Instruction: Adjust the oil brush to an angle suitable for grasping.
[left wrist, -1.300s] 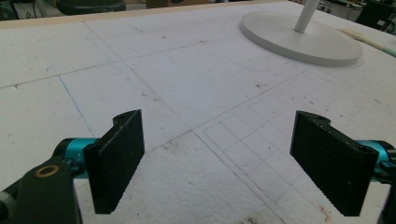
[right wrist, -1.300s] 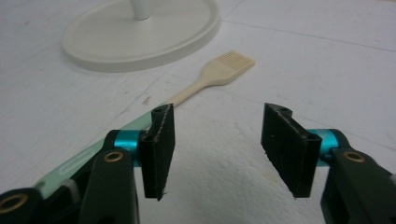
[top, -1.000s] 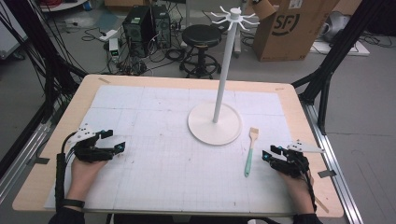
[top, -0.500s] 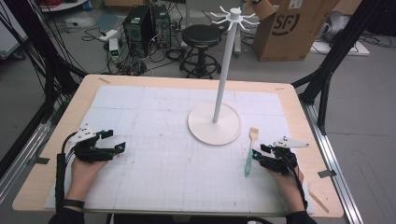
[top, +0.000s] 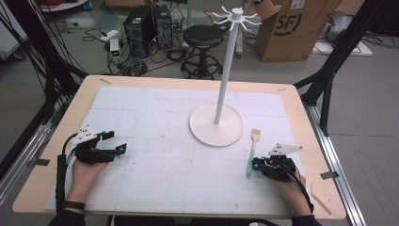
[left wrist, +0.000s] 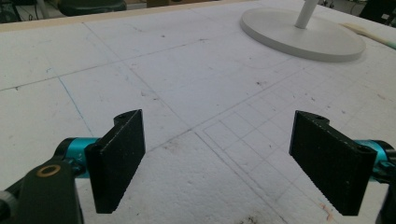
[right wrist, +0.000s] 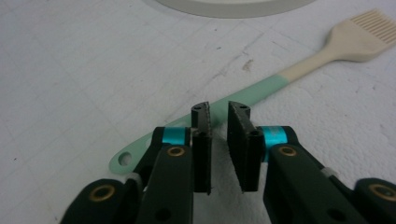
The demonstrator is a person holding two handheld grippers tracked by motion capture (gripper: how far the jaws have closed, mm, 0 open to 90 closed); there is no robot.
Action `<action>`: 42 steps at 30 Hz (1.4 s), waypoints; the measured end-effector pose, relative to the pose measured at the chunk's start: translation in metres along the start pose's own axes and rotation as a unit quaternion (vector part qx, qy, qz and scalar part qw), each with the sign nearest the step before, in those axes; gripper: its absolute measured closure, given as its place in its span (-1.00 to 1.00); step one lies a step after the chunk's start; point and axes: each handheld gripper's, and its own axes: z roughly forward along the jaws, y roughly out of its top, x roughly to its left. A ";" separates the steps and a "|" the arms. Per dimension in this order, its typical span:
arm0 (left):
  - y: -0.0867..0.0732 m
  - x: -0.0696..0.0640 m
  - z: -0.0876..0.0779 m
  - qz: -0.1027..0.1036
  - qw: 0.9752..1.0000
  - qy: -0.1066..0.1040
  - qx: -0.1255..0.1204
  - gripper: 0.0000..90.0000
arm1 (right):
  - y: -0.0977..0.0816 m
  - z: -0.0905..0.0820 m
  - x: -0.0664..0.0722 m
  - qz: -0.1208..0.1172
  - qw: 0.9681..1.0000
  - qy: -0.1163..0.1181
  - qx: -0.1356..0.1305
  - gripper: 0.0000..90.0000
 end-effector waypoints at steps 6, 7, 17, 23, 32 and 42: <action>0.000 0.000 0.000 0.001 1.000 0.000 0.001 -0.57 | 0.002 0.004 0.003 -0.004 1.000 0.003 -0.003 0.82; 0.000 0.000 0.000 0.002 1.000 0.001 0.001 -0.57 | 0.003 0.005 0.004 -0.003 1.000 0.003 -0.003 0.82; 0.000 0.000 0.000 0.002 1.000 0.001 0.002 -0.57 | 0.008 0.011 0.008 -0.006 1.000 0.003 -0.003 0.82; 0.000 0.000 0.000 0.002 1.000 0.001 0.002 -0.57 | 0.009 0.009 0.009 -0.006 1.000 0.002 -0.009 0.81; 0.000 -0.001 0.000 0.002 1.000 0.001 0.003 -0.57 | 0.017 0.010 0.017 -0.013 1.000 0.002 -0.023 0.85; 0.000 -0.001 0.000 0.004 1.000 0.001 0.003 -0.57 | 0.026 0.014 0.022 -0.011 0.999 -0.006 -0.036 0.84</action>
